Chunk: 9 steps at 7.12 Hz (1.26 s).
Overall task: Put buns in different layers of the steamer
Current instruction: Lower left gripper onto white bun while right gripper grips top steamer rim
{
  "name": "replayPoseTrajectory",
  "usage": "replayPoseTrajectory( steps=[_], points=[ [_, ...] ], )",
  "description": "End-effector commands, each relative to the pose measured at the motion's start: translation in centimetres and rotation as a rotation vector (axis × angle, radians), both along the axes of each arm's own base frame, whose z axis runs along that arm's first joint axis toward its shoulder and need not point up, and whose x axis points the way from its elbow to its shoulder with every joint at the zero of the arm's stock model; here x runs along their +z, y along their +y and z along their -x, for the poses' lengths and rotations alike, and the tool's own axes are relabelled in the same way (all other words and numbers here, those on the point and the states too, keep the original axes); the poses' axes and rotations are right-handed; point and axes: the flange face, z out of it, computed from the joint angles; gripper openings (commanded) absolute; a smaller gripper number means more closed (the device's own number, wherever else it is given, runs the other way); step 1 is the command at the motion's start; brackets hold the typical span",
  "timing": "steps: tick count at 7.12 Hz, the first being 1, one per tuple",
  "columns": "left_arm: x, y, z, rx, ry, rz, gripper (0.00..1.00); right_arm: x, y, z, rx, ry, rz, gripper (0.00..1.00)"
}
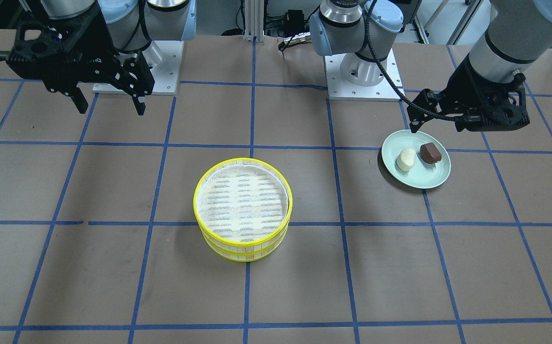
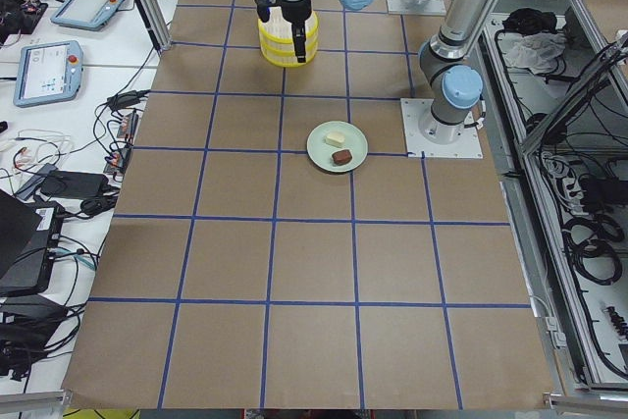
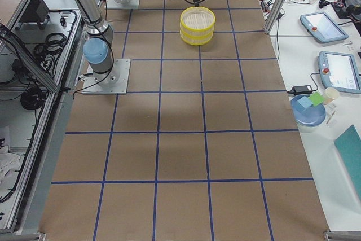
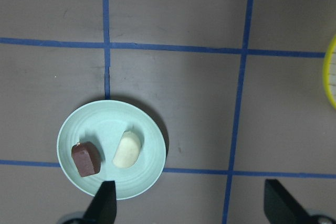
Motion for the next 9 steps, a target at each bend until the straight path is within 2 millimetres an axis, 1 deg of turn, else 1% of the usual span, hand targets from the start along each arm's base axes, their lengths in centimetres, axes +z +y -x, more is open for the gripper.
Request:
replayPoseTrajectory(
  steps=[1,2,3,4,5,6,7,9],
  points=[
    [-4.2,0.3,-5.2,-0.035,0.048,-0.075,1.00,-5.0,-2.6,-2.4,0.034,0.001,-0.037,1.00],
    [-6.5,0.7,-5.4,-0.150,0.088,-0.111,1.00,-9.4,-4.8,-6.5,0.064,0.012,-0.036,1.00],
    [-9.3,1.4,-6.0,-0.171,0.122,-0.162,1.00,-13.9,-6.6,-8.3,0.073,0.030,-0.058,0.99],
    [-12.3,2.1,-5.9,-0.168,0.151,-0.222,1.00,-17.9,-7.4,-8.8,0.066,0.023,-0.112,0.92],
    [-14.7,2.4,-6.5,-0.192,0.131,-0.297,1.00,-20.4,-7.6,-9.2,0.067,0.025,-0.136,0.87],
    [-16.3,2.1,-6.8,-0.201,0.132,-0.339,1.00,-21.7,-7.7,-9.2,0.067,0.027,-0.141,0.78],
    [-18.4,1.9,-6.9,-0.201,0.154,-0.379,1.00,-22.3,-7.7,-9.2,0.067,0.029,-0.151,0.73],
    [-22.5,1.7,-7.0,-0.206,0.180,-0.429,1.00,-25.0,-7.3,-9.1,0.063,0.036,-0.202,0.52]
  ],
)
